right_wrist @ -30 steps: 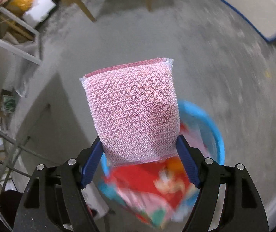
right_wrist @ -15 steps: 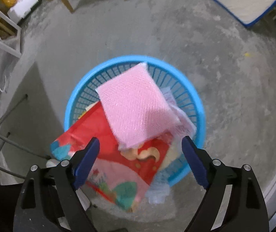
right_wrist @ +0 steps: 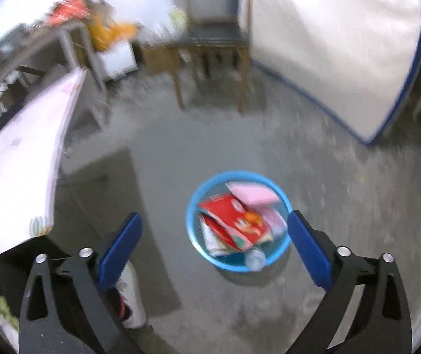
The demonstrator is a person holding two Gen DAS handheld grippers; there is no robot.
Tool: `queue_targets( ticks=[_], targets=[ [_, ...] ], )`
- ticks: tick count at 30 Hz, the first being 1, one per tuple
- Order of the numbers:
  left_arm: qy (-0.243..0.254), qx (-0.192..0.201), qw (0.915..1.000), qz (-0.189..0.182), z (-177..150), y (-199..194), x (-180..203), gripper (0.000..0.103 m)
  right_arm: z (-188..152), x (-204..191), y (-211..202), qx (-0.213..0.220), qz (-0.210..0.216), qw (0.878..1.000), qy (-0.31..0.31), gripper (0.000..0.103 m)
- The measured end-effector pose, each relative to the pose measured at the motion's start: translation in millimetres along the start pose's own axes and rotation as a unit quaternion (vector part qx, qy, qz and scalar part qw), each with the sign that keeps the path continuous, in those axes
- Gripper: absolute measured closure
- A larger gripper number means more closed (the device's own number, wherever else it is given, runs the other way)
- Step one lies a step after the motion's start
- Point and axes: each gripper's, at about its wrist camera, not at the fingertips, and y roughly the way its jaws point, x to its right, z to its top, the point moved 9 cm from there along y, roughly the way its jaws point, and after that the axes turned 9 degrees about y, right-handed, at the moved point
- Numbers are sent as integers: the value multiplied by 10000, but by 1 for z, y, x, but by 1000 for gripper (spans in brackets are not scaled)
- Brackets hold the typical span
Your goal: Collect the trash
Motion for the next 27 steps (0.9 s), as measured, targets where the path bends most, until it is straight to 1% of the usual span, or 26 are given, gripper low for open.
queue_targets(
  ticks=[3, 5, 6, 8, 9, 10, 12, 13, 17, 19, 21, 23, 27],
  targets=[
    [-113, -19, 9999, 77, 0, 3, 17, 6, -6, -26, -32, 330, 320, 9989, -132, 8],
    [-122, -33, 9994, 332, 0, 2, 24, 6, -13, -42, -49, 530, 530, 9971, -118, 8],
    [-75, -27, 9986, 525, 2, 3, 29, 6, -14, -44, -53, 606, 591, 9964, -94, 8],
    [96, -41, 9968, 793, 4, 3, 39, 6, -15, -56, -68, 797, 725, 9942, -22, 8],
    [245, -69, 9948, 990, 4, 3, 45, 6, -16, -59, -73, 886, 721, 9935, 2, 8],
    [386, -60, 9926, 1149, 3, 4, 51, 6, -16, -64, -82, 1076, 644, 9921, 4, 8],
    [620, -17, 9890, 1345, 0, 5, 63, 6, -15, -65, -94, 1451, 502, 9881, -18, 8],
    [649, -43, 9878, 1416, -4, 6, 69, 6, -17, -63, -97, 1614, 397, 9861, -35, 8],
    [452, -118, 9890, 1402, -17, 13, 86, 6, -24, -67, -108, 2098, 68, 9775, -229, 8],
    [393, -203, 9878, 1492, -26, 17, 92, 6, -28, -70, -106, 2051, -156, 9782, -293, 8],
    [495, -322, 9862, 1547, -36, 21, 98, 6, -37, -72, -100, 1862, -369, 9812, -341, 8],
    [648, -583, 9833, 1600, -49, 26, 103, 6, -44, -69, -93, 1633, -525, 9848, -287, 8],
    [665, -974, 9769, 1781, -73, 31, 101, 6, -56, -53, -77, 1151, -631, 9913, 35, 8]
  ],
)
